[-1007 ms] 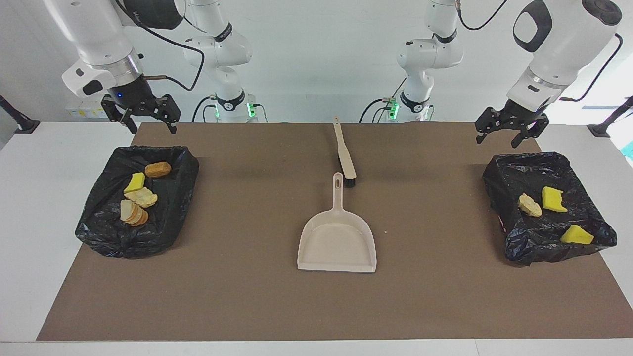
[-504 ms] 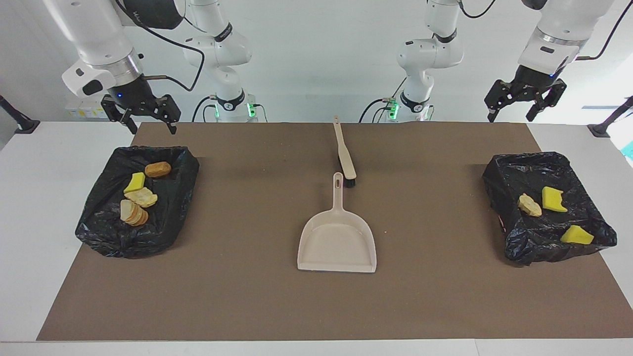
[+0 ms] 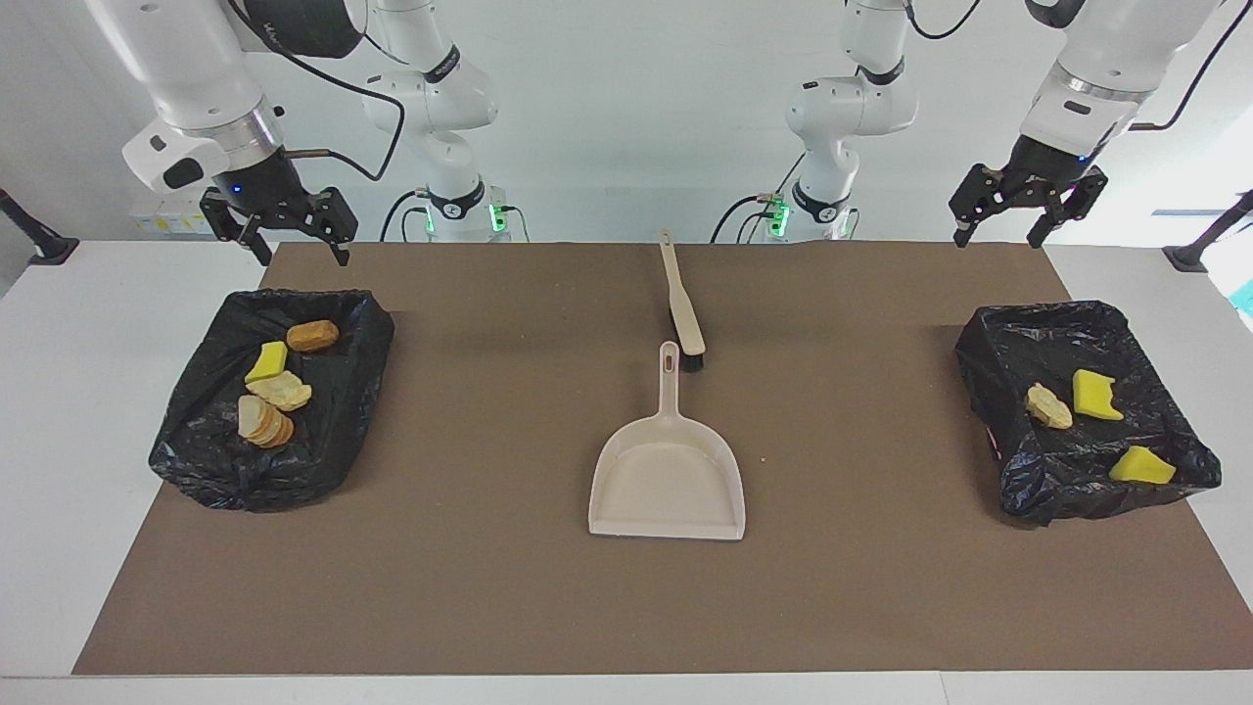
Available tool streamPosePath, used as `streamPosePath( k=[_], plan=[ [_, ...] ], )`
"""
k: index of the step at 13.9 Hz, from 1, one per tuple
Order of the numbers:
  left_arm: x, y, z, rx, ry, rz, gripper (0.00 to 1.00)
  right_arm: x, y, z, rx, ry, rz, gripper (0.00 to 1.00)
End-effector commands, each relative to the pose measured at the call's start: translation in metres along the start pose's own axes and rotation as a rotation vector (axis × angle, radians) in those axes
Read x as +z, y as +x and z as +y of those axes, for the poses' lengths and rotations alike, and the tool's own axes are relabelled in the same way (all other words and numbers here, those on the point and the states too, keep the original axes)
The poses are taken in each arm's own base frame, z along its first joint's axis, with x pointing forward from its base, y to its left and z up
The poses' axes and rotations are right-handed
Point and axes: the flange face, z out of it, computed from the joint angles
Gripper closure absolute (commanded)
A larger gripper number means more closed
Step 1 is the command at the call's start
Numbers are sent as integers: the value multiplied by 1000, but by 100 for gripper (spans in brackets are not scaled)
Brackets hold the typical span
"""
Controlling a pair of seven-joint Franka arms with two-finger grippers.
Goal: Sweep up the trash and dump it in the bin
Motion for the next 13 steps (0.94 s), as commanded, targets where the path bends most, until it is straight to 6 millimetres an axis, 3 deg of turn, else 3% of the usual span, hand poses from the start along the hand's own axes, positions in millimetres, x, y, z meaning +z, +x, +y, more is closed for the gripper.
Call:
streamPosePath(
  k=[1,13],
  plan=[
    [0,-7,-2,13,-11,5,0,-4,-4,1,22,20,-6,0],
    [-1,-7,-2,8,-10,7,0,-3,-4,1,22,20,-7,0]
  ],
)
